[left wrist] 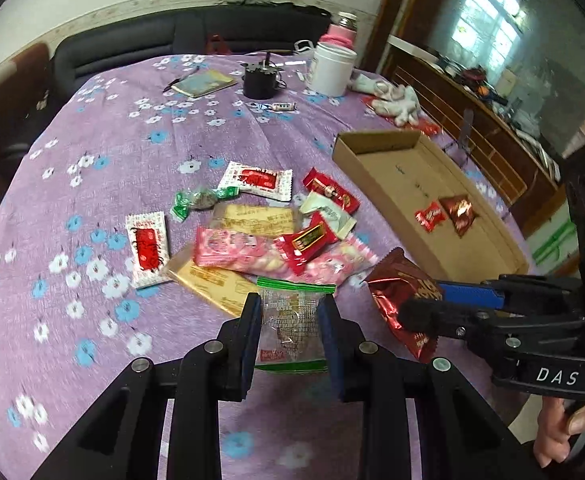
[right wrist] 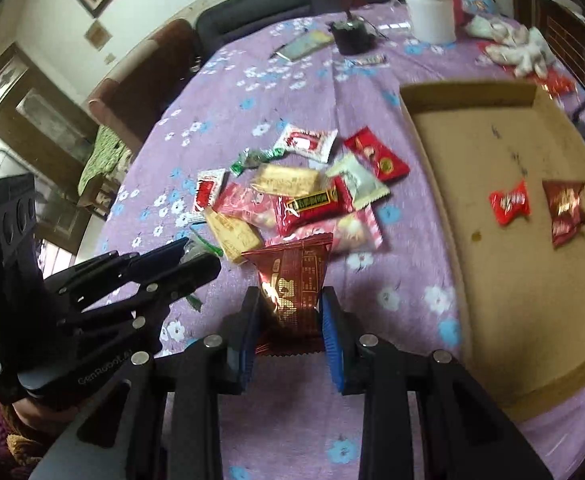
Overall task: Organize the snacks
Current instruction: 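Carry the zip bag and red foil candy into the tray and open both tools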
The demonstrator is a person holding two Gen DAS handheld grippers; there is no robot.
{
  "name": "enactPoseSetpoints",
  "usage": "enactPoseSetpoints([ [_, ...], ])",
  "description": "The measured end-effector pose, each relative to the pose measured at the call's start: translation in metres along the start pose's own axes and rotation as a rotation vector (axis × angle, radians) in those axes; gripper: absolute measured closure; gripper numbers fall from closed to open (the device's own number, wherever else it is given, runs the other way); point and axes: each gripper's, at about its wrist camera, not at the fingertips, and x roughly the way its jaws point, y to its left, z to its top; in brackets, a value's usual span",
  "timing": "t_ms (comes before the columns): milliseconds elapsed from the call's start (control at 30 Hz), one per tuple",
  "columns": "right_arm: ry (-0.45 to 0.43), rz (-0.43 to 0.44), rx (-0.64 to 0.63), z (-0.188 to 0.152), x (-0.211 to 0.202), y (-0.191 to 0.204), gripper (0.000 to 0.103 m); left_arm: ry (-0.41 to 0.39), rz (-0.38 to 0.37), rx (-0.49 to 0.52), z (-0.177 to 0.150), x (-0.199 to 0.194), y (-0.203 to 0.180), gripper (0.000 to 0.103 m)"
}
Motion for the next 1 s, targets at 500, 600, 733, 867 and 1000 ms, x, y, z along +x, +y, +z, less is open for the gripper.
enactPoseSetpoints([
  [500,-0.047,0.01,0.105,-0.018,-0.062,-0.116,0.075,0.036,-0.027,0.064,0.007,0.033,-0.126,0.073],
  [600,-0.058,0.004,0.143,-0.022,-0.071,-0.138,0.075,0.053,-0.032,0.094,0.008,0.041,-0.146,0.073],
  [733,-0.073,-0.007,0.199,-0.028,-0.081,-0.166,0.075,0.072,-0.046,0.13,0.008,0.052,-0.171,0.073],
  [867,-0.082,-0.022,0.237,-0.031,-0.088,-0.185,0.075,0.09,-0.064,0.159,0.011,0.064,-0.19,0.073],
  [1000,-0.088,-0.046,0.25,-0.032,-0.091,-0.195,0.075,0.111,-0.07,0.193,0.012,0.079,-0.206,0.073],
])
